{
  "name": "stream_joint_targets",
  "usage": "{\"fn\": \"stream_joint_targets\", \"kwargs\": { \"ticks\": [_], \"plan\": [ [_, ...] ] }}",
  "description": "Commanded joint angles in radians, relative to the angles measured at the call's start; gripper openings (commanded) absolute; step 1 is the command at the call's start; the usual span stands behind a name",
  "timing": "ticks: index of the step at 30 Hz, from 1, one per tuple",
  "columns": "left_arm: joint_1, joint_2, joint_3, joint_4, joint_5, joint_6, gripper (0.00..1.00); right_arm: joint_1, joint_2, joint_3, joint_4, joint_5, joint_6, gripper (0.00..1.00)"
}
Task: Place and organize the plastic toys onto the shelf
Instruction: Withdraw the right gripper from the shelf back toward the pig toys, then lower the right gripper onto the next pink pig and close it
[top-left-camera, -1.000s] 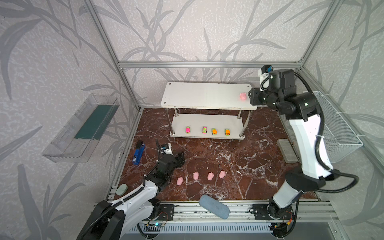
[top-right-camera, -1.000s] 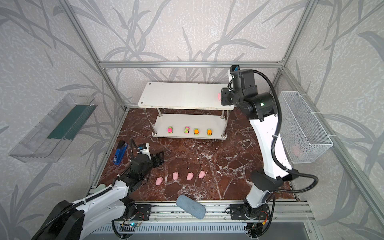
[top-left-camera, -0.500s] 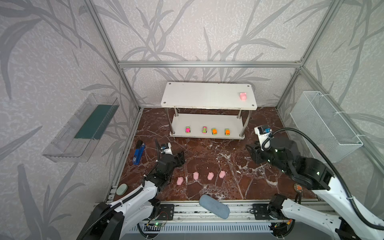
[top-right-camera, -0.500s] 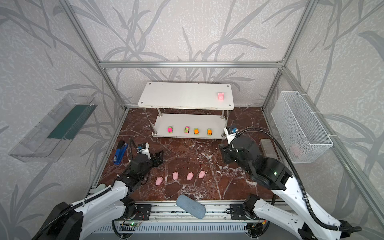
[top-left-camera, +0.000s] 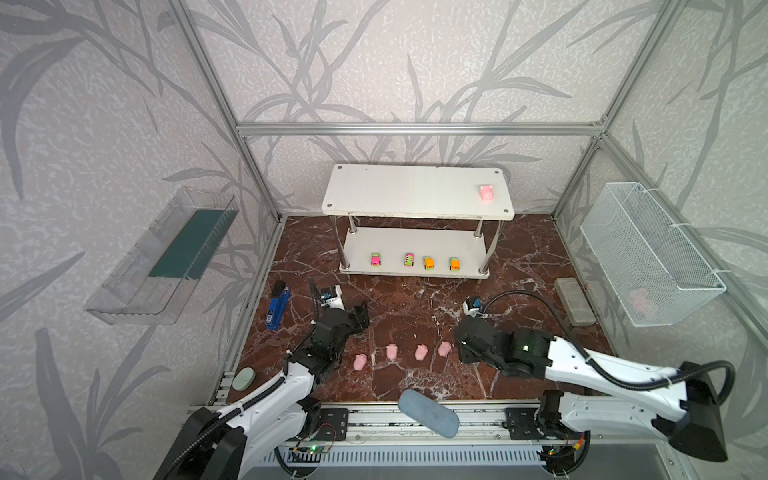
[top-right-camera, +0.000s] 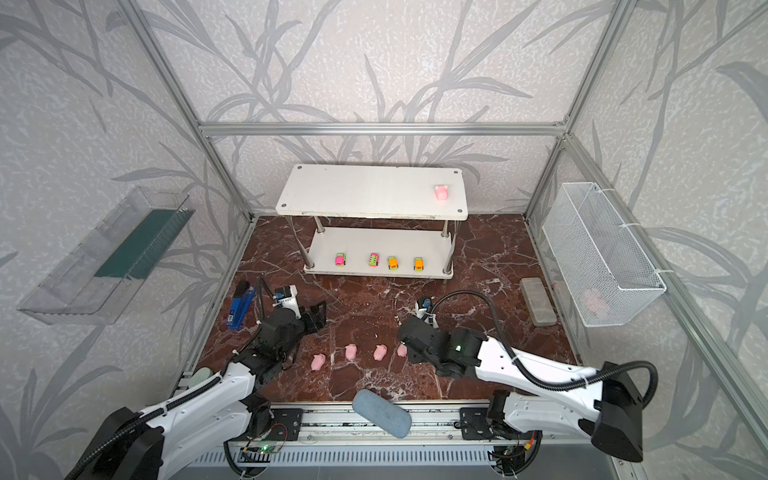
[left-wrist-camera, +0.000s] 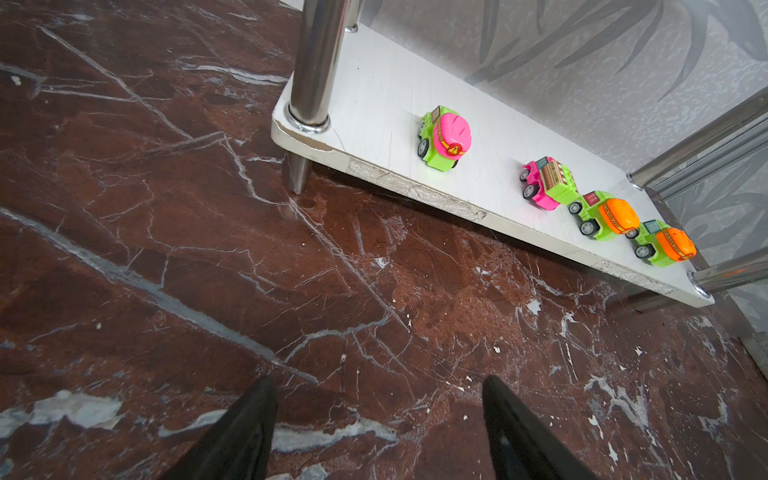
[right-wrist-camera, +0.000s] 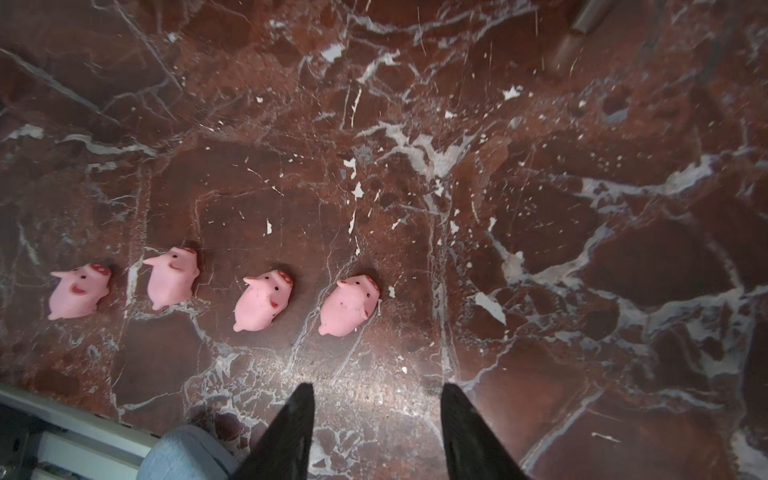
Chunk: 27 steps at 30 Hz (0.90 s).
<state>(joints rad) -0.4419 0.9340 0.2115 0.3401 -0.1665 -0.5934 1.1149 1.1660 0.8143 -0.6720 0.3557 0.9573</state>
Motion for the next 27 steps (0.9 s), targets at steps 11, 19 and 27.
{"fn": "stream_joint_targets", "kwargs": {
  "ticks": [11,19,27],
  "plan": [
    [0.005,-0.019,-0.026,0.0,-0.008,-0.019,0.76,0.017,0.288,0.095,0.046,-0.009,0.363,0.46],
    [0.005,-0.032,-0.032,0.0,-0.005,-0.026,0.76,0.006,0.368,0.133,0.04,-0.016,0.426,0.47],
    [0.006,-0.037,-0.036,-0.002,-0.01,-0.027,0.76,0.0,0.429,0.155,0.015,-0.034,0.464,0.48]
  ]
}}
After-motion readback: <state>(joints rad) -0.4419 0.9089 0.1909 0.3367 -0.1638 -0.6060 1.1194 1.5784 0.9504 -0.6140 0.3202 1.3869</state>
